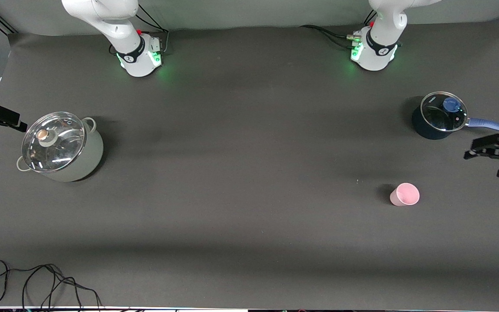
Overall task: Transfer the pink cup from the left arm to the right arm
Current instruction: 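Move the left gripper down over the pink cup and grasp it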
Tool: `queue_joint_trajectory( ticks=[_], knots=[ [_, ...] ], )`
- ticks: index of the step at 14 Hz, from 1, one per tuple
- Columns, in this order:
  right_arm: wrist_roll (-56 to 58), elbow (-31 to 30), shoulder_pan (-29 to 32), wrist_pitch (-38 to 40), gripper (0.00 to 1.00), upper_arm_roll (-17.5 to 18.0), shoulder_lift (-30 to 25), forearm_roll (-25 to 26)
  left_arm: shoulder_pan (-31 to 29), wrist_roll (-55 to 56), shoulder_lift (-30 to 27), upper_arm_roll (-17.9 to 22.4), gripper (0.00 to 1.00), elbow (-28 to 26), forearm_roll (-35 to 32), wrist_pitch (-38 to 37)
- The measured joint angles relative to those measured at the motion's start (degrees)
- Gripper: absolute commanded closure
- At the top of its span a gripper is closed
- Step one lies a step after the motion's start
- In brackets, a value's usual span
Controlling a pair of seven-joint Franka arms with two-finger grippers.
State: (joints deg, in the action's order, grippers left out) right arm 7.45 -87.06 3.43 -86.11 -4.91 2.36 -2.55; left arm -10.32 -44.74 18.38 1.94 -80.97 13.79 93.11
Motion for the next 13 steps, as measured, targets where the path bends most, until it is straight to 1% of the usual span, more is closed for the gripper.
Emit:
queue_joint_trajectory(
  ticks=[2,5,9,11,13],
  knots=[
    [0.0,0.0,0.0,0.0,0.0,-0.1,0.0,0.0,-3.7,-9.2,2.8,0.0,0.0,0.1,4.7,0.5],
    [0.0,0.0,0.0,0.0,0.0,-0.1,0.0,0.0,-7.8,-25.0,7.8,0.1,0.0,0.1,13.8,0.9],
    [0.0,0.0,0.0,0.0,0.0,-0.3,0.0,0.0,-12.6,-43.7,13.9,0.0,0.01,0.0,22.4,0.8],
    [0.0,0.0,0.0,0.0,0.0,-0.3,0.0,0.0,-14.8,-53.3,16.9,0.0,0.01,-1.0,26.6,0.7],
    [0.0,0.0,0.0,-0.1,0.0,-0.2,0.1,0.0,-17.6,-64.0,19.7,0.0,0.01,-3.1,31.0,0.5]
  ],
)
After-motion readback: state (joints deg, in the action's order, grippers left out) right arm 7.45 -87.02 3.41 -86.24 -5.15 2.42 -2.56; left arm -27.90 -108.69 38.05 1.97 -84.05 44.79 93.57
